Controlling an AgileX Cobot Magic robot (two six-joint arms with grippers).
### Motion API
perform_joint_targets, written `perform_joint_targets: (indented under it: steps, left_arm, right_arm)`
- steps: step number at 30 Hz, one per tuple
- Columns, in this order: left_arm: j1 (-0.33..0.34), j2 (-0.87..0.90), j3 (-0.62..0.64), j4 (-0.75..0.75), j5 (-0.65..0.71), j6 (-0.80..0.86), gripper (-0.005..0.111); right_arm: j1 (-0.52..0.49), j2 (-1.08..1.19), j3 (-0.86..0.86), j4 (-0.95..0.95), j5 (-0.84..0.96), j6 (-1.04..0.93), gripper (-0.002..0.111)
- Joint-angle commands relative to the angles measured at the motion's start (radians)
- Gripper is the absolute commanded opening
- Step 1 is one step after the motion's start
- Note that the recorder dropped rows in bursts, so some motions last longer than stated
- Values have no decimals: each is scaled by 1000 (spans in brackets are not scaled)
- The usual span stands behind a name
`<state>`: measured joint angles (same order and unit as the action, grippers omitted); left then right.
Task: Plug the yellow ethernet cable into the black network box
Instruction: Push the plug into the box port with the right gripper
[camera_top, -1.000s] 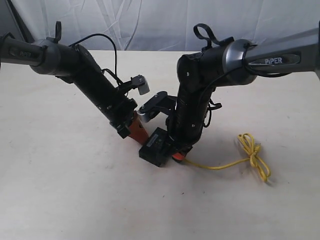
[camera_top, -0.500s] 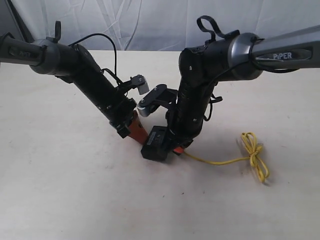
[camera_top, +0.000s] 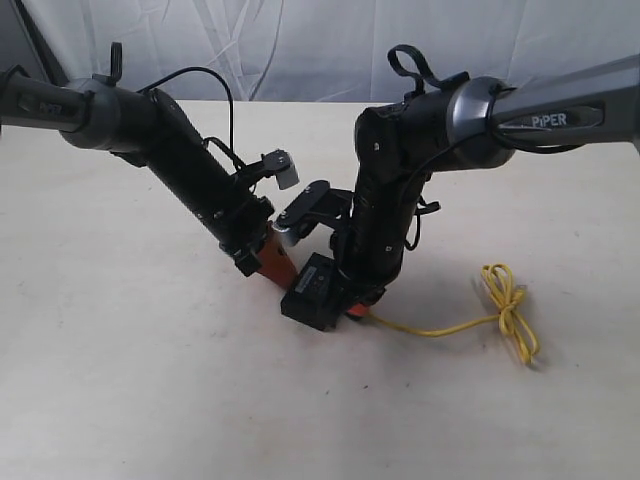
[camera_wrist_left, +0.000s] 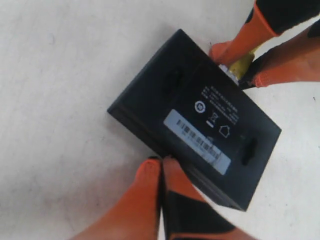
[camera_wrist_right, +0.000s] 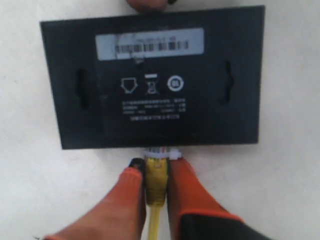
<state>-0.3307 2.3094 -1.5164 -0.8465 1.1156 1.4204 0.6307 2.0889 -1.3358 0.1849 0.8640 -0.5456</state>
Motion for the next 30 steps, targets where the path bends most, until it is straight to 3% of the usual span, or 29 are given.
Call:
perform_joint_targets:
  steps: [1,23,30]
  left_arm:
    - [-11,18,1,-30,17,-1,0]
    - [-11,18,1,-73,80,19,0]
    - [-6,16,1,-65,32,0,0]
  right_arm:
    - [0,-6,-7,25,-93,-8,-1]
    - [0,-5,-47,76,-165,-3,-1]
    - [0,-5,-47,-82,-115,-3,-1]
